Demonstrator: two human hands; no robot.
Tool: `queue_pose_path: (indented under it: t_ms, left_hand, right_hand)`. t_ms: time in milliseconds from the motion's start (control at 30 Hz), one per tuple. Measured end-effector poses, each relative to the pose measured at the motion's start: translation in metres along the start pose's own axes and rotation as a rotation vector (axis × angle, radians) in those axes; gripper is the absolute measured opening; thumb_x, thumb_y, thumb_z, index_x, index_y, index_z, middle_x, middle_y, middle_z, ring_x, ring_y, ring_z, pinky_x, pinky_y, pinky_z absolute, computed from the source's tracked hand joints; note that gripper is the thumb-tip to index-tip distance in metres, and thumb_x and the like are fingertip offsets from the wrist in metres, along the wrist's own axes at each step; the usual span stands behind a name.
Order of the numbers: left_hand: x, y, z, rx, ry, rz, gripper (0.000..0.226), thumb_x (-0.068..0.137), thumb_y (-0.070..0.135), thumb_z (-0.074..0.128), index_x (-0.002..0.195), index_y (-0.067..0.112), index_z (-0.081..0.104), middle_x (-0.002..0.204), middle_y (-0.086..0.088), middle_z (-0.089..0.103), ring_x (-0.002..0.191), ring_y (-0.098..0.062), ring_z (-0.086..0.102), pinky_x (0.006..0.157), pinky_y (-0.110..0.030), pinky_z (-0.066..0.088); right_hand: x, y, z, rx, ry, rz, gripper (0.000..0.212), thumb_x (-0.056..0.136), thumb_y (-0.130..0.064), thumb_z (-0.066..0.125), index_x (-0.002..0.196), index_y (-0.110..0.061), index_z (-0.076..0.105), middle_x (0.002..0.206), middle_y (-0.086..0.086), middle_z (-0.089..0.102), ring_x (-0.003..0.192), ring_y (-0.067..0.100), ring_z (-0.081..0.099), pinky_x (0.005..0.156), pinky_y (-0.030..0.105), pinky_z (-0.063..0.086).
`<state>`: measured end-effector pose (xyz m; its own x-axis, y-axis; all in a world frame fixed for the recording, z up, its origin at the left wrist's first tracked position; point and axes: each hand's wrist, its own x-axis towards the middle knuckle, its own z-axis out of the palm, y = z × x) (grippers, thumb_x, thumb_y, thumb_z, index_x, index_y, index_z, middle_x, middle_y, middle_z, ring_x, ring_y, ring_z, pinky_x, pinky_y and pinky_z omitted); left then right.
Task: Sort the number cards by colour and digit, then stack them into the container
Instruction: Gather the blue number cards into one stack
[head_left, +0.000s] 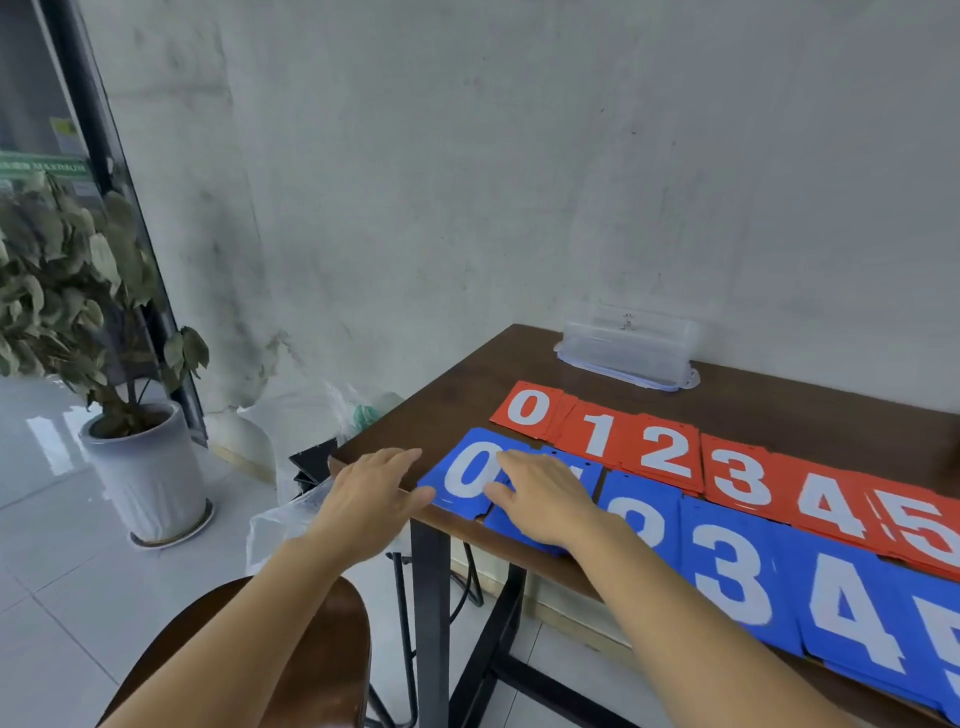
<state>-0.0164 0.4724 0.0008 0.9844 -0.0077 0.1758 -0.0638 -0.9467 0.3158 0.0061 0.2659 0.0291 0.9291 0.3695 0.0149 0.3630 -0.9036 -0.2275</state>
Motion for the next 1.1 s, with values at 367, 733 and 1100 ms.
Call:
queue_pose_path:
  t_ms: [367,733,1100]
  left_hand:
    - [-0.028,-0.045,0.028,-0.308,0.271,-0.095,0.043,0.085,0.057,0.050,0.112,0.027,0.064,0.110,0.010,0.061,0.104,-0.014,0.056,0.090,-0.035,0.049]
    - [-0.049,-0.002,0.030,-1.399,-0.023,-0.577,0.026,0.096,0.023,0.058,0.115,0.006,0.061,0.103,-0.011,0.074,0.095,-0.029,0.071,0.087,-0.046,0.056]
    - [-0.072,0.033,0.044,-1.408,0.215,-0.641,0.023,0.097,0.006,0.054,0.117,0.015,0.058,0.103,-0.007,0.072,0.092,-0.029,0.070,0.079,-0.043,0.057]
  right_hand:
    - [0.027,-0.021,0.021,-0.038,-0.009,-0.134,0.034,0.102,-0.031,0.039,0.069,-0.019,0.036,0.070,-0.004,0.040,0.067,0.015,0.042,0.108,0.034,0.028]
    - [-0.001,-0.028,0.026,0.061,-0.069,-0.345,0.026,0.101,-0.016,0.043,0.124,-0.015,0.056,0.147,-0.001,0.046,0.132,0.013,0.041,0.116,0.024,0.007]
    - [-0.040,0.001,0.012,0.162,0.172,-0.228,0.041,0.102,-0.025,0.044,0.142,-0.019,0.045,0.146,-0.006,0.045,0.137,0.014,0.035,0.117,0.029,0.017]
